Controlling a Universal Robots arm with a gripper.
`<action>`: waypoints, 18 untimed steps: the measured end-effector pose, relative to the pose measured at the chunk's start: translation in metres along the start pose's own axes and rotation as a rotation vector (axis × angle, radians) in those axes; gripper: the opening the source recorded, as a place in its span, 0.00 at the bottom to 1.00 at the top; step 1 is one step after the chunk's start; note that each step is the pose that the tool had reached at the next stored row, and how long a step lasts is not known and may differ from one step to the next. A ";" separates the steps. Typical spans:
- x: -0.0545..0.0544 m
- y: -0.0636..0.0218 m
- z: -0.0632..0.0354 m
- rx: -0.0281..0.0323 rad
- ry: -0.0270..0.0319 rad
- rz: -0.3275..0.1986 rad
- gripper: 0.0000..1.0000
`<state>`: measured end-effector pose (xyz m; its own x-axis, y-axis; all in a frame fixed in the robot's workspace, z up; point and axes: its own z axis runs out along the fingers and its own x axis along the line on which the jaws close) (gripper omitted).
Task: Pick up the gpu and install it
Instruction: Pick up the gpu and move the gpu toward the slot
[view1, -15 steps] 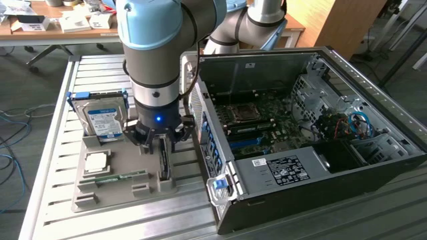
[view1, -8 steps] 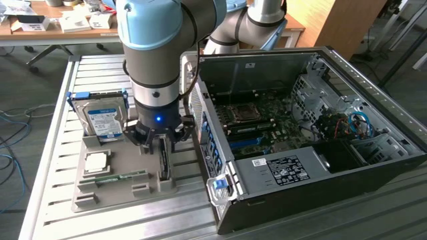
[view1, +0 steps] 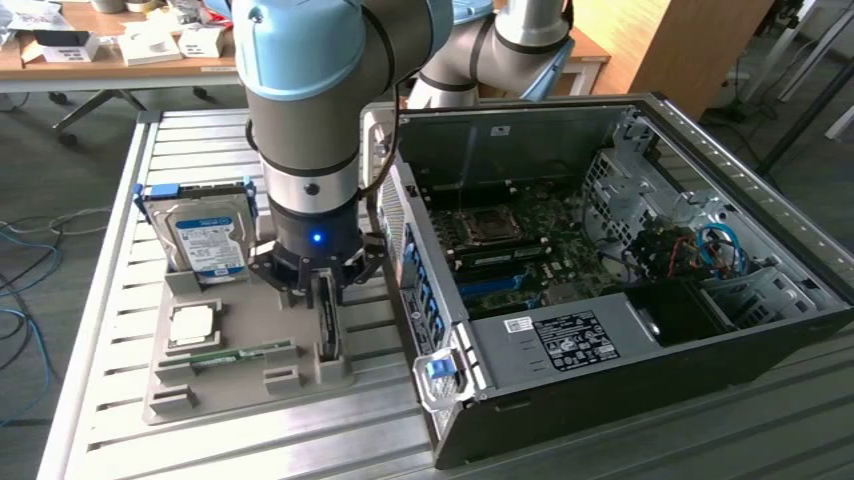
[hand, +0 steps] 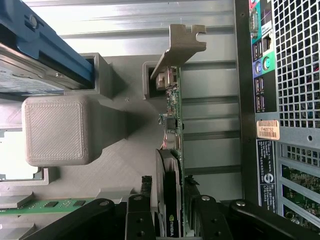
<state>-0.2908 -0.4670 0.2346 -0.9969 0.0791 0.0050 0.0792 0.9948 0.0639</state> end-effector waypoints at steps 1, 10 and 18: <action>0.000 0.0000 0.0000 0.0000 0.0000 0.000 0.38; 0.002 -0.0002 0.0001 0.0000 -0.0001 0.000 0.38; 0.004 -0.0004 0.0008 -0.0002 -0.0003 0.000 0.38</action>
<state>-0.2946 -0.4670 0.2338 -0.9969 0.0790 0.0048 0.0792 0.9948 0.0640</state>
